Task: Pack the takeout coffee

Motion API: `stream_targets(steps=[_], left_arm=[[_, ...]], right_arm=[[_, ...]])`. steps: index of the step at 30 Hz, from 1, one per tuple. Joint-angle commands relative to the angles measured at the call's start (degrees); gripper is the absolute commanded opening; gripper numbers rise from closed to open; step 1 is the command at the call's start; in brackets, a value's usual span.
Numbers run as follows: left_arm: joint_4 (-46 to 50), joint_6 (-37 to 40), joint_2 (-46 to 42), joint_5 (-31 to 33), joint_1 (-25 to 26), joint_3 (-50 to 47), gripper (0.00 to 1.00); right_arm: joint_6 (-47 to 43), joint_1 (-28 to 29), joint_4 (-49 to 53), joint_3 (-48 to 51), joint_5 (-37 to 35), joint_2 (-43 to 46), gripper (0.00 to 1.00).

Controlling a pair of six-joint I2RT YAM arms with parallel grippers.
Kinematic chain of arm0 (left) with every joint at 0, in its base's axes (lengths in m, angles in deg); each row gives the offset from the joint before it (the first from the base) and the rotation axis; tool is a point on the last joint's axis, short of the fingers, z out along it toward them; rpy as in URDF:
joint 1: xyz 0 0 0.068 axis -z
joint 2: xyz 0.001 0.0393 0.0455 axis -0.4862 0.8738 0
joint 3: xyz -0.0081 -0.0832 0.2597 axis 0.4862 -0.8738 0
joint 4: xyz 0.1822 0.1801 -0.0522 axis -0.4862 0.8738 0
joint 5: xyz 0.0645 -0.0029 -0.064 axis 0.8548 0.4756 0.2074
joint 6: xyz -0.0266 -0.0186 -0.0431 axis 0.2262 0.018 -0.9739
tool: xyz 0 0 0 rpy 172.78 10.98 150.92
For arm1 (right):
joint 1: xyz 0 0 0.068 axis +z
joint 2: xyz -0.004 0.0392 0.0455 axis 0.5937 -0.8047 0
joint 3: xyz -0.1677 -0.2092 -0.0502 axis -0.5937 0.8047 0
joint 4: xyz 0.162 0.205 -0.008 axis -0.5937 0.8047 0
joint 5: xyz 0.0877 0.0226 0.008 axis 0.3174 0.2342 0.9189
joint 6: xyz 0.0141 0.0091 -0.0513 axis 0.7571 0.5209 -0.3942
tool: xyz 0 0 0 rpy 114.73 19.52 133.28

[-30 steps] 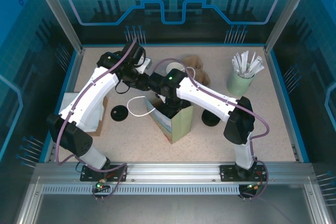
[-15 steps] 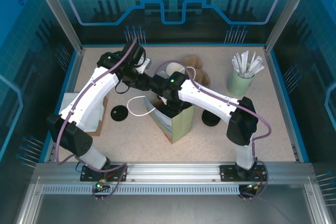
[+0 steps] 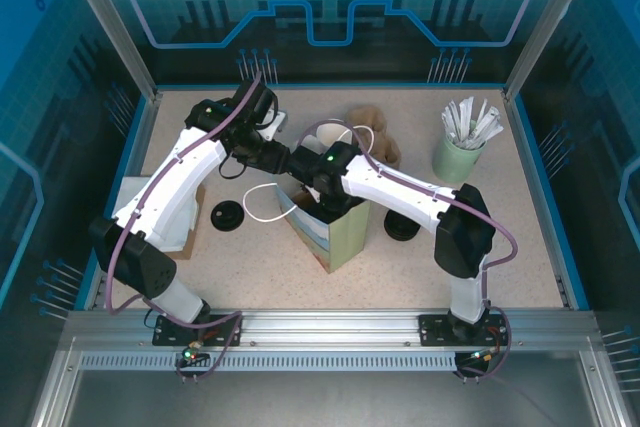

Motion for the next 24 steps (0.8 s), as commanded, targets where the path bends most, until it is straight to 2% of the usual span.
stream_targets(steps=[1, 24], left_arm=[[0.8, 0.8, 0.0, 1.1, 0.1, -0.2, 0.54], [1.5, 1.0, 0.7, 1.8, 0.0, 0.4, 0.57]], right_arm=[[-0.1, -0.8, -0.8, 1.2, 0.2, 2.0, 0.77], [-3.1, -1.8, -6.2, 9.3, 1.0, 1.1, 0.77]])
